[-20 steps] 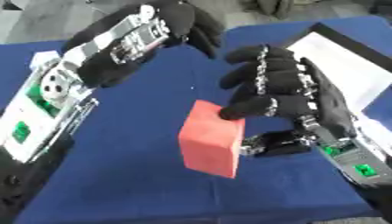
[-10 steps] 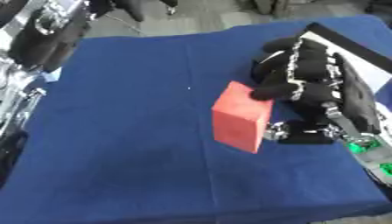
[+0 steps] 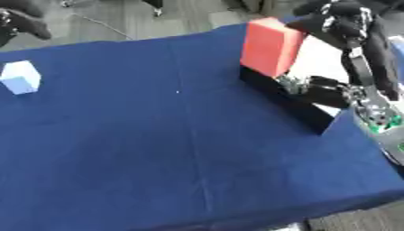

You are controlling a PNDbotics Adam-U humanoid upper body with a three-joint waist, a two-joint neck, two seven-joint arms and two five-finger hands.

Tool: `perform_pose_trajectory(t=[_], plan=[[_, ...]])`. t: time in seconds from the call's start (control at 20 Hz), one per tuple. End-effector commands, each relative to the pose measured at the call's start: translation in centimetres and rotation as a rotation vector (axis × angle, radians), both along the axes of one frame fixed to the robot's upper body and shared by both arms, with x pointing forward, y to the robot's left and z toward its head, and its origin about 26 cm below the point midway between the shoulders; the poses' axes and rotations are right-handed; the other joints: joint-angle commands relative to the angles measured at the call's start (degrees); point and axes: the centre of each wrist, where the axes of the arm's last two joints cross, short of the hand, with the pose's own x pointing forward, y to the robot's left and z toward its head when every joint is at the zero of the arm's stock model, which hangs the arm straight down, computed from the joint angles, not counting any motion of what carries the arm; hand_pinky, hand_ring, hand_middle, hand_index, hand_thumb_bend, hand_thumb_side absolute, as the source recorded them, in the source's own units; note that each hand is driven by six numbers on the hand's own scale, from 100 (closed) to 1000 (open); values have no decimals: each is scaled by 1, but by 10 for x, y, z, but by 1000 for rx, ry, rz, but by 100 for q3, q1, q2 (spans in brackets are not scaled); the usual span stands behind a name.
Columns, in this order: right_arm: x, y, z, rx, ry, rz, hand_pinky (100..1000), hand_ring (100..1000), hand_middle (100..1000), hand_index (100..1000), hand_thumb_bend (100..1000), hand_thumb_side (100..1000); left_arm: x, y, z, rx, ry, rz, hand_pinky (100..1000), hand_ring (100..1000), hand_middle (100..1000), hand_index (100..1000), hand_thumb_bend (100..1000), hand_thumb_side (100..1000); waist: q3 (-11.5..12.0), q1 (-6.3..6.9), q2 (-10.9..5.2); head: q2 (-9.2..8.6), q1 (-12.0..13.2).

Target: Pick up the objects with one hand, pass them to the other hand, and then place them into the box on the other side of the table.

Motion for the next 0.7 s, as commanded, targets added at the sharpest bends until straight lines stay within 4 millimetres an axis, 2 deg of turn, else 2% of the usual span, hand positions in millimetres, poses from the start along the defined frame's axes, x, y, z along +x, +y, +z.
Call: perform_pose_trajectory(t=[0.05, 0.25, 0.45, 0.6, 0.65, 0.7], plan=[[24, -30, 2, -18, 141, -107, 774, 722, 442, 550, 100, 100, -3, 2, 3, -20, -55, 25, 793, 577, 627, 751, 100, 753, 72, 7, -123, -15, -260], [54, -69, -14, 3, 292, -265, 773, 731, 434, 595, 100, 100, -5, 3, -4, -47, -73, 42, 793, 578, 627, 752, 100, 744, 223, 38, -150, -15, -574], [66, -115, -34, 63, 361, -506, 771, 735, 439, 638, 100, 100, -6, 7, -11, -59, -64, 73, 794, 578, 627, 752, 100, 749, 299, 31, -172, -15, -797], [65, -143, -45, 64, 423, -651, 785, 760, 482, 733, 100, 100, -7, 8, -13, -58, -53, 78, 795, 579, 629, 753, 100, 754, 331, -1, -190, -15, -880], [64, -151, -48, 52, 450, -680, 819, 813, 567, 851, 100, 100, -7, 7, -14, -56, -49, 78, 796, 580, 630, 754, 100, 757, 337, -12, -195, -15, -891], [62, -157, -50, 19, 492, -695, 835, 838, 612, 905, 100, 202, -7, 7, -14, -52, -45, 77, 796, 580, 630, 755, 100, 758, 341, -27, -200, -15, -894]])
